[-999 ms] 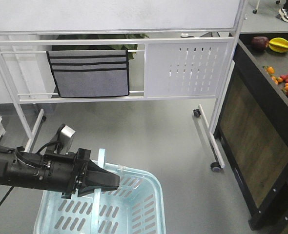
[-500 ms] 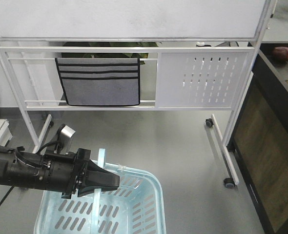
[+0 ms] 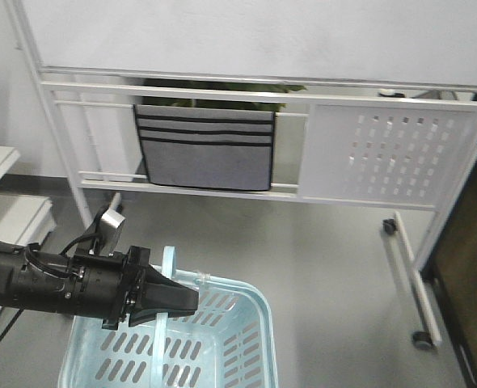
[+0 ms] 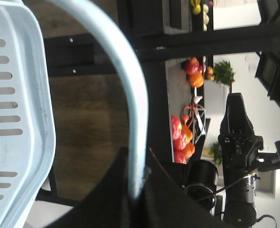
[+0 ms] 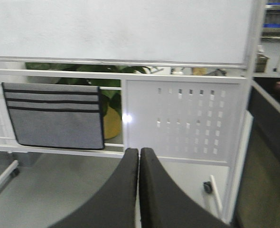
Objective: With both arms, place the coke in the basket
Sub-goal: 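Drive the base across the room carrying the basket, then turn and drive toward the shelf with the red Coca-Cola bottle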
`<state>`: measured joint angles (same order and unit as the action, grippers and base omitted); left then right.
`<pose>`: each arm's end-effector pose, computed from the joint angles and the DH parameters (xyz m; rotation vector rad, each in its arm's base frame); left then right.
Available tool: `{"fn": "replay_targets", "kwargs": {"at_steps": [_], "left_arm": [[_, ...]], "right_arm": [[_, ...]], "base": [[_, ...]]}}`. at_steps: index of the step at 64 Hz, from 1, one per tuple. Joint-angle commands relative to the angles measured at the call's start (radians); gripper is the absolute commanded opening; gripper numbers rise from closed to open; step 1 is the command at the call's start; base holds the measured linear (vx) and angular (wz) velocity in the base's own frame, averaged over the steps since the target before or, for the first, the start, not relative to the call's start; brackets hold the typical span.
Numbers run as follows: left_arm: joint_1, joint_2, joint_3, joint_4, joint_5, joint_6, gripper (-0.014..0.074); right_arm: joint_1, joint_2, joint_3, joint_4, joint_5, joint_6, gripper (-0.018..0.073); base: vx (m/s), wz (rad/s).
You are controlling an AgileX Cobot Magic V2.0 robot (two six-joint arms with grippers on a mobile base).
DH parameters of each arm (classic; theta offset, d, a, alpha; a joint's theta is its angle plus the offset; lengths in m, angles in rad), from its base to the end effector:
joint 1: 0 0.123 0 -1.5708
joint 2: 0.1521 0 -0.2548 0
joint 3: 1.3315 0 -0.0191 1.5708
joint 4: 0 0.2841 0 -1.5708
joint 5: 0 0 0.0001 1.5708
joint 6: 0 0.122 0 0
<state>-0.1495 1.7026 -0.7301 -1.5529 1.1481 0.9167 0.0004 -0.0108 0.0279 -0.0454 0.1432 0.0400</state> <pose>0.2762 -0.1541 0.1198 -0.0432 2.4713 -1.7501 0.1515 -0.0007 0.1888 0.0006 1.6438 -0.0088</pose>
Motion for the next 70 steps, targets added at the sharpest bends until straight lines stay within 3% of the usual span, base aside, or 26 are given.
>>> {"fn": "replay_targets", "kwargs": {"at_steps": [1,70], "left_arm": [[-0.004,-0.046,-0.016,-0.063,0.088,0.008,-0.0006],[-0.004,-0.046,-0.016,-0.063,0.085,0.009,-0.0006]], "right_arm": [[0.000,-0.018,0.011,-0.010,-0.077,-0.004,-0.0009],[0.000,-0.018,0.011,-0.010,-0.077,-0.004,-0.0009]], "base": [[0.14,0.41],[0.14,0.52]]}}
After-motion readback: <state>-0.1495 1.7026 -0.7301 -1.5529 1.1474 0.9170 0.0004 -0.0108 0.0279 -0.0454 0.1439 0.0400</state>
